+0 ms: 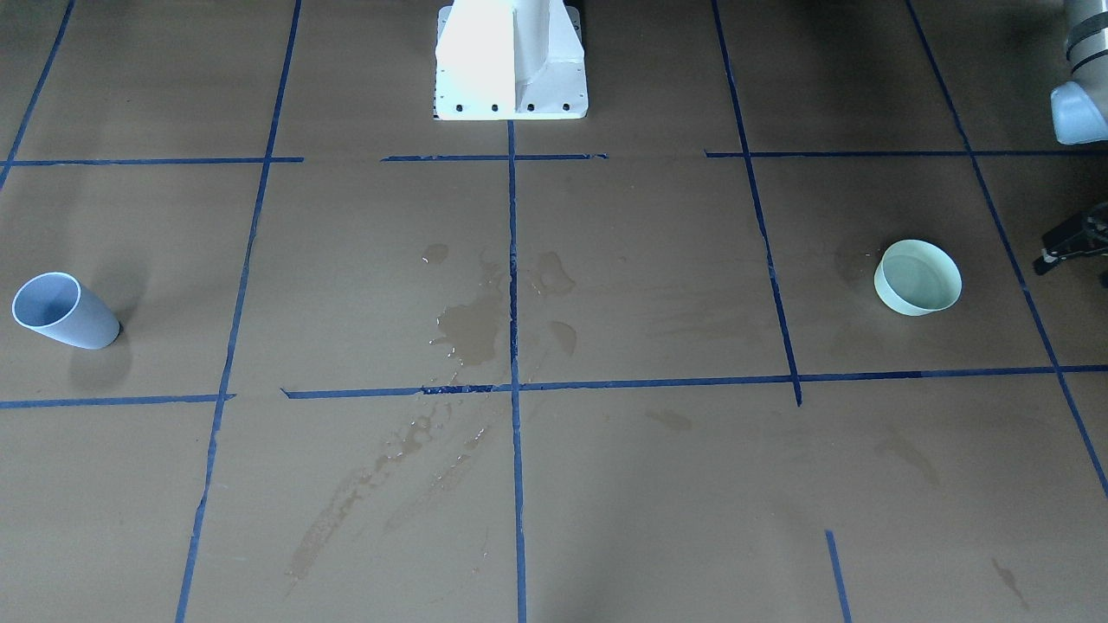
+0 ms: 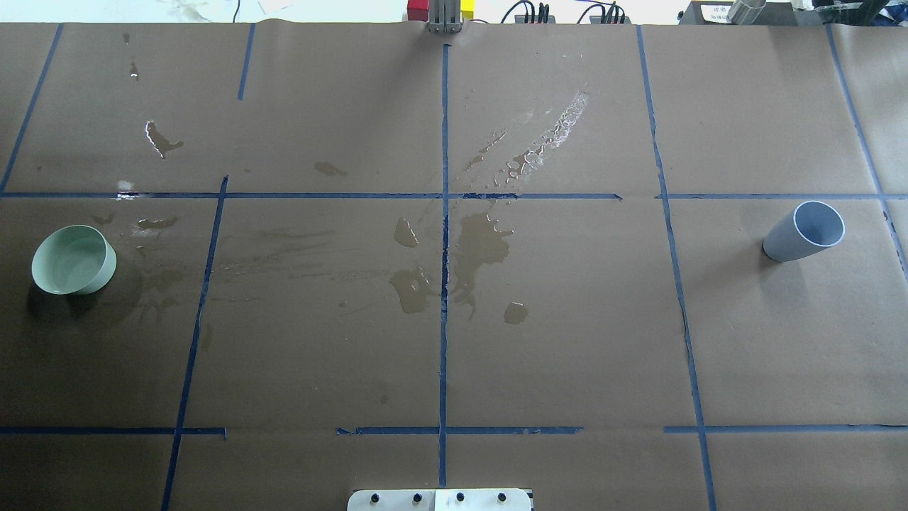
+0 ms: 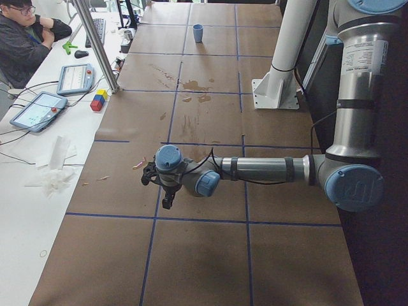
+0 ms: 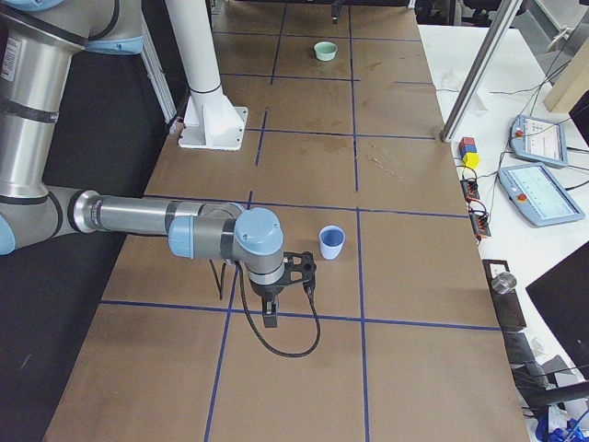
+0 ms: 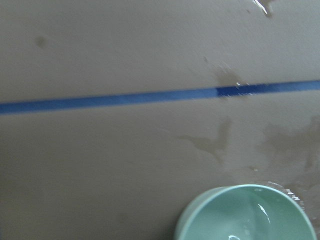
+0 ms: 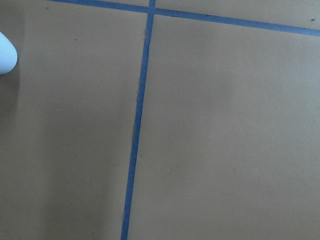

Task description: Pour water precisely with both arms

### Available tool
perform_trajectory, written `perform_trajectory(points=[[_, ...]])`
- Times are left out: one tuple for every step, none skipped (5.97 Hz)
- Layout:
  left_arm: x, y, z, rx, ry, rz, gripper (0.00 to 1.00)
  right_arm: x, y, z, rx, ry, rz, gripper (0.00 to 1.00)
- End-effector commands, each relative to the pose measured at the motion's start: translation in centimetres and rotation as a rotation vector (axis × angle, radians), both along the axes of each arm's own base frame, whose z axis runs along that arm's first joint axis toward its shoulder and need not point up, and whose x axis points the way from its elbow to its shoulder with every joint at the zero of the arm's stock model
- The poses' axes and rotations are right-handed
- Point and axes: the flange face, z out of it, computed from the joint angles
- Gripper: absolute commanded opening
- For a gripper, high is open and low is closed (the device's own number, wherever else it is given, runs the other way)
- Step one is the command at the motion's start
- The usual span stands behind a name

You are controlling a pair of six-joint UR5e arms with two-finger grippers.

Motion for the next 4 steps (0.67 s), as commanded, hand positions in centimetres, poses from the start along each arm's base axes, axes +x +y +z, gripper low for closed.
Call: perform_trajectory(points=[[-6.7, 0.9, -1.7, -0.02, -0.05, 0.044, 1.0, 0.0, -0.1, 0.0, -0.002, 0.0, 0.002, 1.0], [-10.2, 1.7, -2.3, -0.042, -0.056, 0.004, 1.0, 0.0, -0.1, 0.0, -0.002, 0.0, 0.002, 1.0], [-11.2, 2.1, -1.7, -0.078, -0.069, -0.013, 1.0, 0.0, 0.0, 0.1, -0.008, -0.001, 0.004, 1.0], [-11.9, 3.8, -0.4, -0.099, -0.119, -0.022, 1.0, 0.0, 0.0, 0.1, -0.008, -0.002, 0.002, 1.0]])
